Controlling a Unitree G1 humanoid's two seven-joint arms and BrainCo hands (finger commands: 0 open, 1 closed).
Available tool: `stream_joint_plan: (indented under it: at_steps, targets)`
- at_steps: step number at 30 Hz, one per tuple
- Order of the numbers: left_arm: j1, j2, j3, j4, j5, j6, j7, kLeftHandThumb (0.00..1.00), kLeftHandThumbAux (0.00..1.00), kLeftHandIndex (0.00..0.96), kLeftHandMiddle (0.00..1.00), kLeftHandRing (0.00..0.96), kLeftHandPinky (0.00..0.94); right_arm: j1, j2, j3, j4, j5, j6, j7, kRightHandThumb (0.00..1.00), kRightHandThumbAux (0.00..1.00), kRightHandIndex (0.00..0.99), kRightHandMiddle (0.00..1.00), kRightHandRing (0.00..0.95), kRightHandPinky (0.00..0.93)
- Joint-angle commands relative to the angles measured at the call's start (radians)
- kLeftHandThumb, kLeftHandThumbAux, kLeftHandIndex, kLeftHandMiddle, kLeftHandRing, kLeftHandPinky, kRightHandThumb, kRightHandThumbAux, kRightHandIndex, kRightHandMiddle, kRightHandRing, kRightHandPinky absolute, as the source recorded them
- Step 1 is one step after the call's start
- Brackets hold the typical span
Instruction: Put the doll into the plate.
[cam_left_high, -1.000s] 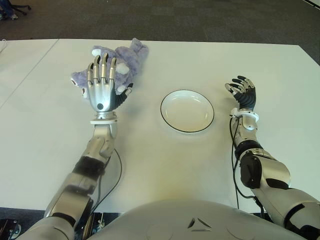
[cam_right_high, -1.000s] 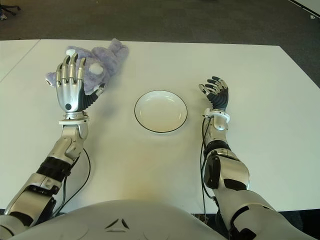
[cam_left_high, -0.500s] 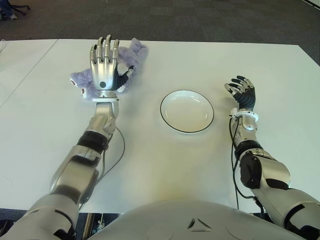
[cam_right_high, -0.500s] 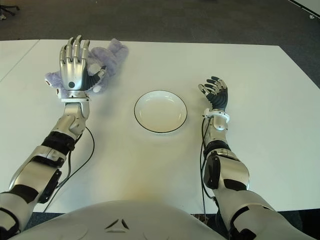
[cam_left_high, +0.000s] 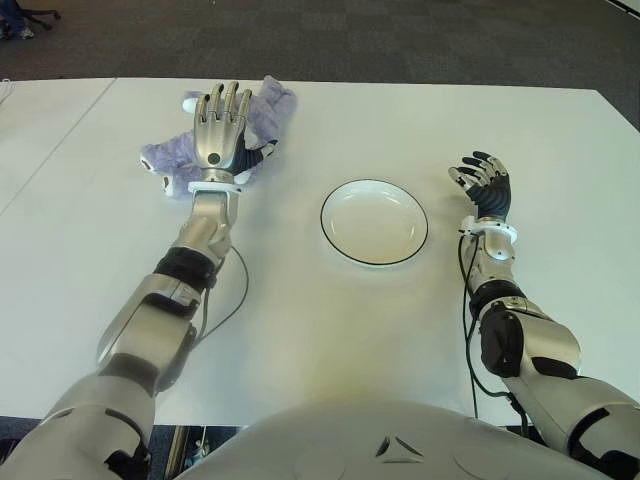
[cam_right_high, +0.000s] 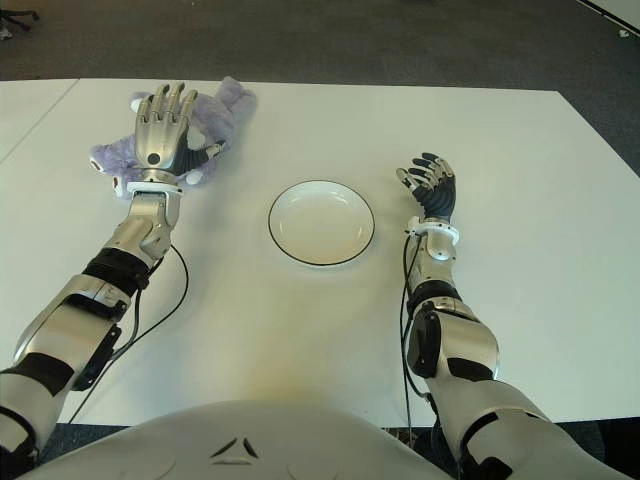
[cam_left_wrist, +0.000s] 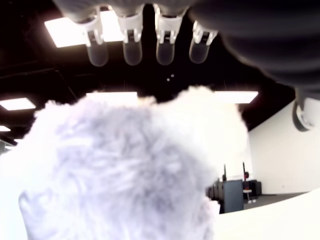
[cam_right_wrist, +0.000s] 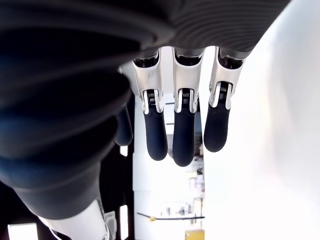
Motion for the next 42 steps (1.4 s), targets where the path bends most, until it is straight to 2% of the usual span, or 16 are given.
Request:
stream_joint_plan:
  at_steps: [1,6,11,16,19,23,30,33,35,39,40,41,42]
  targets:
    - [-0.033,0.035,-0.055,0.023,0.031,0.023,-0.113,0.153,0.315,0.000,0.000,0.000,0.000,0.182,0.094,-0.014,0.137,0.023,0.169,0.007,0.212,0.865,0.262,0.328,0.346,0.345]
    - [-0.044,0.054,-0.085,0.040,0.028,0.014,-0.182,0.118,0.307,0.000,0.000,0.000,0.000,0.182,0.093,-0.018,0.137,0.028,0.169,0.014,0.227,0.871,0.267,0.331,0.349,0.351]
    - [-0.041,0.077,-0.107,0.029,0.000,-0.030,-0.290,0.113,0.307,0.000,0.000,0.000,0.000,0.183,0.091,-0.020,0.136,0.029,0.168,0.017,0.237,0.877,0.268,0.330,0.345,0.344]
    - [-0.011,0.107,-0.106,-0.012,-0.046,-0.093,-0.420,0.151,0.348,0.000,0.000,0.000,0.000,0.183,0.090,-0.024,0.136,0.030,0.168,0.015,0.242,0.874,0.262,0.328,0.353,0.369]
    - [0.001,0.119,-0.108,-0.026,-0.057,-0.105,-0.468,0.162,0.358,0.000,0.000,0.000,0.000,0.183,0.089,-0.029,0.136,0.033,0.172,0.021,0.243,0.871,0.260,0.328,0.355,0.372]
    - [0.016,0.136,-0.113,-0.023,-0.057,-0.108,-0.511,0.164,0.360,0.000,0.000,0.000,0.000,0.181,0.087,-0.033,0.136,0.035,0.179,0.022,0.244,0.871,0.256,0.326,0.350,0.360]
    - [0.028,0.174,-0.150,0.009,0.002,-0.049,-0.575,0.134,0.354,0.000,0.000,0.000,0.000,0.178,0.085,-0.043,0.135,0.041,0.182,0.019,0.282,0.879,0.263,0.332,0.356,0.375]
    - [0.013,0.178,-0.181,0.097,0.041,-0.027,-0.562,0.141,0.349,0.000,0.000,0.000,0.000,0.178,0.085,-0.049,0.135,0.046,0.183,0.016,0.293,0.882,0.268,0.337,0.361,0.380]
    - [-0.008,0.161,-0.224,0.208,0.086,0.008,-0.537,0.229,0.352,0.000,0.000,0.000,0.000,0.178,0.086,-0.057,0.135,0.052,0.184,0.019,0.298,0.885,0.275,0.345,0.369,0.387]
    - [-0.044,0.123,-0.295,0.339,0.147,0.060,-0.540,0.270,0.360,0.000,0.000,0.000,0.000,0.177,0.084,-0.069,0.134,0.060,0.185,0.027,0.299,0.883,0.278,0.350,0.373,0.391]
    - [-0.054,0.110,-0.316,0.378,0.161,0.072,-0.542,0.343,0.386,0.009,0.000,0.000,0.000,0.177,0.084,-0.071,0.134,0.063,0.185,0.030,0.298,0.886,0.280,0.352,0.377,0.400]
    - [-0.065,0.094,-0.340,0.426,0.177,0.086,-0.549,0.363,0.392,0.011,0.000,0.000,0.000,0.176,0.083,-0.073,0.134,0.065,0.185,0.032,0.298,0.886,0.281,0.353,0.378,0.403]
    - [-0.072,0.082,-0.361,0.462,0.193,0.100,-0.559,0.421,0.409,0.075,0.000,0.000,0.000,0.176,0.083,-0.076,0.134,0.068,0.185,0.034,0.298,0.888,0.281,0.353,0.379,0.403]
